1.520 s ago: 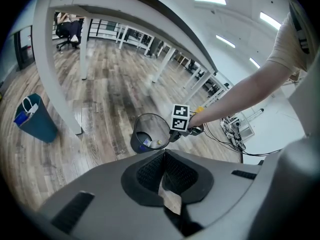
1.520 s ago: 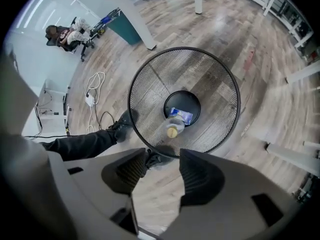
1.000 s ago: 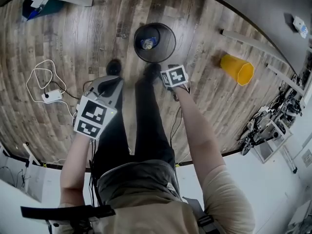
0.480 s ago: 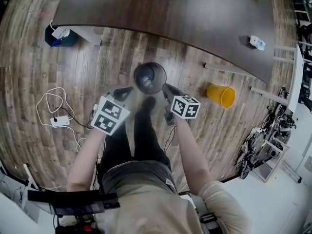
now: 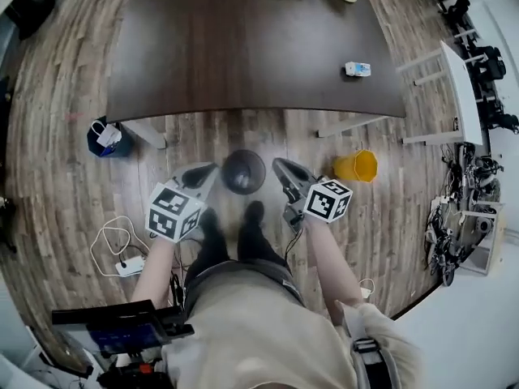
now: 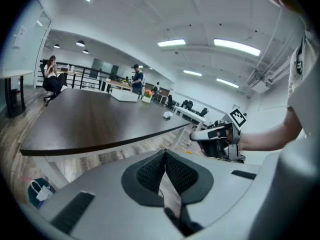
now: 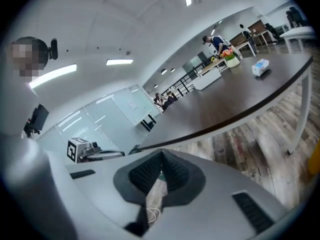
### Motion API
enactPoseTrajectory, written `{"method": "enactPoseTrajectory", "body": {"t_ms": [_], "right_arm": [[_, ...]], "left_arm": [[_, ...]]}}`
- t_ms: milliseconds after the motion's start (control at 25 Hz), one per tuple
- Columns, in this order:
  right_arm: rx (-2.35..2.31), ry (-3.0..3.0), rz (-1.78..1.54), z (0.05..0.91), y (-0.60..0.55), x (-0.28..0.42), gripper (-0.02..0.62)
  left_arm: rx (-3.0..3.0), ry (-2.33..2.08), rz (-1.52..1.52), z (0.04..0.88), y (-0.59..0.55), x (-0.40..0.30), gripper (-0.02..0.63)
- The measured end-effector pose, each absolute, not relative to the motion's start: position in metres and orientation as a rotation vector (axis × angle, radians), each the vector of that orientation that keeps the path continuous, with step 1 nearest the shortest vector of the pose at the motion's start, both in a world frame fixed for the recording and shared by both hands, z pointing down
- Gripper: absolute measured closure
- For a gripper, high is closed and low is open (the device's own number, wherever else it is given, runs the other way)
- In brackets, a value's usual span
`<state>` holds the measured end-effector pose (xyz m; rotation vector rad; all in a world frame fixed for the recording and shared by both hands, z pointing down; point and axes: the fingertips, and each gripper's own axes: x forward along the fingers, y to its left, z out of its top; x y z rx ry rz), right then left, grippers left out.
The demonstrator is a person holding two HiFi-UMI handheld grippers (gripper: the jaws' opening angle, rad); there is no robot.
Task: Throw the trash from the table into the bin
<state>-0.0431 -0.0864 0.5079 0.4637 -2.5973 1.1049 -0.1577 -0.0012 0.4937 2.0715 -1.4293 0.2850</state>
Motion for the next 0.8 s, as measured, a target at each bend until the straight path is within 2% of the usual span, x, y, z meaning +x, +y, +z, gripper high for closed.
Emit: {"method": "enactPoseTrajectory", "body": {"t_ms": [360, 800], "right_arm": [[0.421, -2.790, 0.875, 0.377, -0.046, -0.021, 0.580], [0.466, -2.884, 0.678, 0.305, -0.017, 0.023, 0.580]], "left_arm": [[2.410, -1.281, 0.353, 0.399, -0.026, -0.089, 0.594], [2.557, -1.222, 0.210, 0.327, -0.025, -0.021, 0.594]]}}
